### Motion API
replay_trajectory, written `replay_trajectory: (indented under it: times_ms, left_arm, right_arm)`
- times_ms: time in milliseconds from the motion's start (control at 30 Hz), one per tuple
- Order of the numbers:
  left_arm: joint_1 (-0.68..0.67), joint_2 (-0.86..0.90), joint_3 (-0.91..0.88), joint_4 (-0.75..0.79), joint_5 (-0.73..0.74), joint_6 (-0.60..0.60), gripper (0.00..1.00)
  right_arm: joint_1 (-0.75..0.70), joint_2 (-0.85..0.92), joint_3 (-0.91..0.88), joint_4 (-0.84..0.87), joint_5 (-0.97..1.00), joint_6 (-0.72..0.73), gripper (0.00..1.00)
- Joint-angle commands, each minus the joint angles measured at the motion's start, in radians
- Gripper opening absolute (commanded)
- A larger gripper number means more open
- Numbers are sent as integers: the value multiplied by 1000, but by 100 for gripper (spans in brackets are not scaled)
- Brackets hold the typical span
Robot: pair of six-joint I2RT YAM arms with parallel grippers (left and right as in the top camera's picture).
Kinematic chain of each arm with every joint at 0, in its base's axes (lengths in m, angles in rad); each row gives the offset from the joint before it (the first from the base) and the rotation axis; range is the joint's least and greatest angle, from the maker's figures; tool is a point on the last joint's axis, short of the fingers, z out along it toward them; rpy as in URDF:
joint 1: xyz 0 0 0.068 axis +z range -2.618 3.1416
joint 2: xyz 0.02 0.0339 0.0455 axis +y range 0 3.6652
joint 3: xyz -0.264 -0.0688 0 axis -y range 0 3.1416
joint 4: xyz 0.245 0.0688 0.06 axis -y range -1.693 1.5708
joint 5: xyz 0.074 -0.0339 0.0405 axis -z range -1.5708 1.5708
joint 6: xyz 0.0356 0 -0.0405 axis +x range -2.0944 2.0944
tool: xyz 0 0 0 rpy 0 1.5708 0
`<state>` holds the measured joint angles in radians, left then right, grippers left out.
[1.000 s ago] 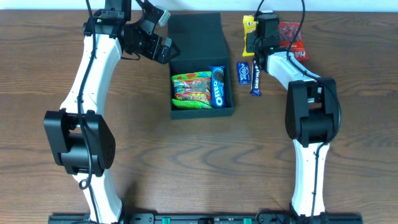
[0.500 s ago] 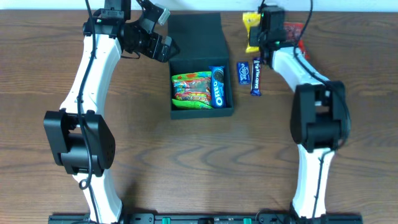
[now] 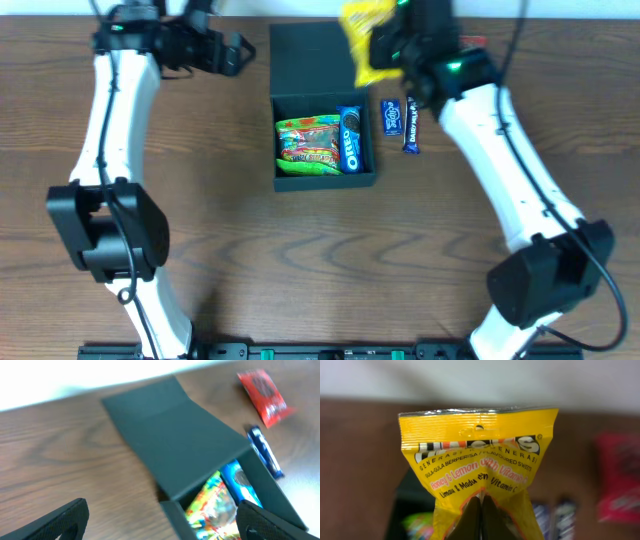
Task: Pack container
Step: 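Lower the yellow Hacks bag into the box and release it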
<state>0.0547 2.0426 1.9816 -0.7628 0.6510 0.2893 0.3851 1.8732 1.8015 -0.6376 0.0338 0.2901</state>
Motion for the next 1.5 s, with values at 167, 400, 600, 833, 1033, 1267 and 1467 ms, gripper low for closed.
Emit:
replay_trajectory:
  times_ms: [167,400,600,833,1033,1267,1467]
  left_arm:
    - [90,3,102,-45,4,-32,95]
    - [89,3,102,-93,3,-32,95]
    - [89,3,102,-108,3,-32,95]
    - [89,3,102,-108,4,-32,95]
    - [89,3,102,-109,4,-32,95]
    - [89,3,102,-131,4,-32,95]
    - [89,3,102,-153,4,-32,95]
  right_arm:
    - [163,85,-10,-74,-53,262,2]
    - [235,186,-10,-86,-49,346,2]
    - [253,186,-10,-89,-49,325,89]
    - [214,132,-8,-84,-45,233,99]
    - [181,138,-14,-80,-123,-20,1]
    - [183,275,-17,-92,-192,-87,1]
    - [185,376,-17,-98,-202,-122,1]
